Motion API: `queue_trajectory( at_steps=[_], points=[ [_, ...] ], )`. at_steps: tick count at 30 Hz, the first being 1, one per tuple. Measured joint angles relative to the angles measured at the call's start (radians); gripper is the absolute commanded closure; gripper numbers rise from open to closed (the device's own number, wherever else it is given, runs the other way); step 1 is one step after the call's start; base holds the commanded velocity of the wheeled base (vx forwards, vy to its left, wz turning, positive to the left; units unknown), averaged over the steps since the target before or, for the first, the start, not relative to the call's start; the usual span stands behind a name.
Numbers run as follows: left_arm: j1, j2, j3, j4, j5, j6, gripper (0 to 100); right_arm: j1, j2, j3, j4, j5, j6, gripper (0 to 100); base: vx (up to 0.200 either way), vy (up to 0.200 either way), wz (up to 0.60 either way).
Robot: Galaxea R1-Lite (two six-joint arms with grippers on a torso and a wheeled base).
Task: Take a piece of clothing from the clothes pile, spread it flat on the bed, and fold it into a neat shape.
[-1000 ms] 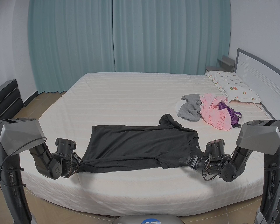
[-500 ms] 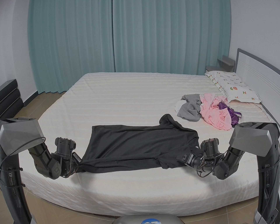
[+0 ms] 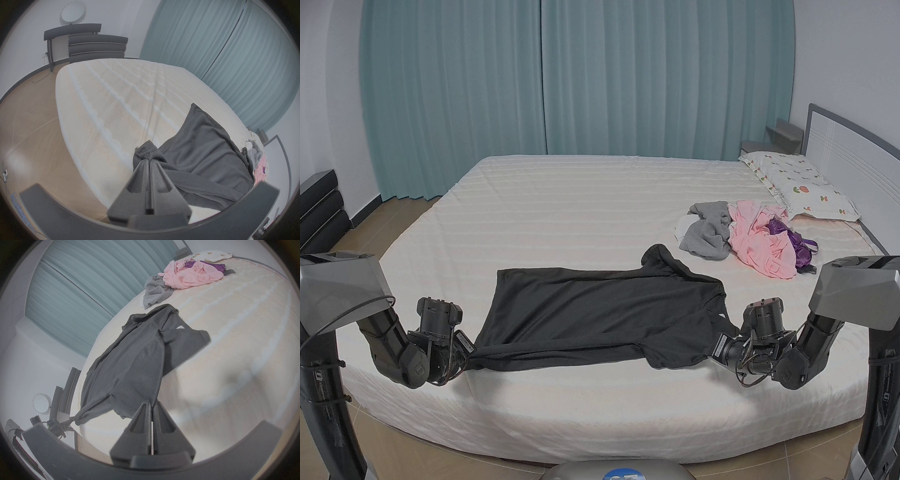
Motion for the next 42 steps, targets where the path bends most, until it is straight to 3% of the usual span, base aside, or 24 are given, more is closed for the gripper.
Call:
queue_trajectory(
  at_steps=[24, 25, 35, 42],
  points=[
    [-0.083, -0.141, 0.206, 0.011, 0.003, 0.17, 100, -0.01, -0.353, 0.551, -0.013, 0.027, -0.056, 100, 0.0, 0.0, 0.0],
    [-0.089, -0.143, 0.21, 0.016, 0.003, 0.17, 100, -0.01, -0.355, 0.559, -0.013, 0.027, -0.057, 0, 0.0, 0.0, 0.0],
    [-0.105, -0.149, 0.223, 0.026, 0.004, 0.171, 100, -0.015, -0.324, 0.571, -0.016, 0.028, -0.084, 0, 0.0, 0.0, 0.0],
    [-0.106, -0.147, 0.225, 0.026, 0.004, 0.172, 100, -0.044, -0.251, 0.504, -0.106, 0.035, -0.094, 0, 0.0, 0.0, 0.0]
  ],
)
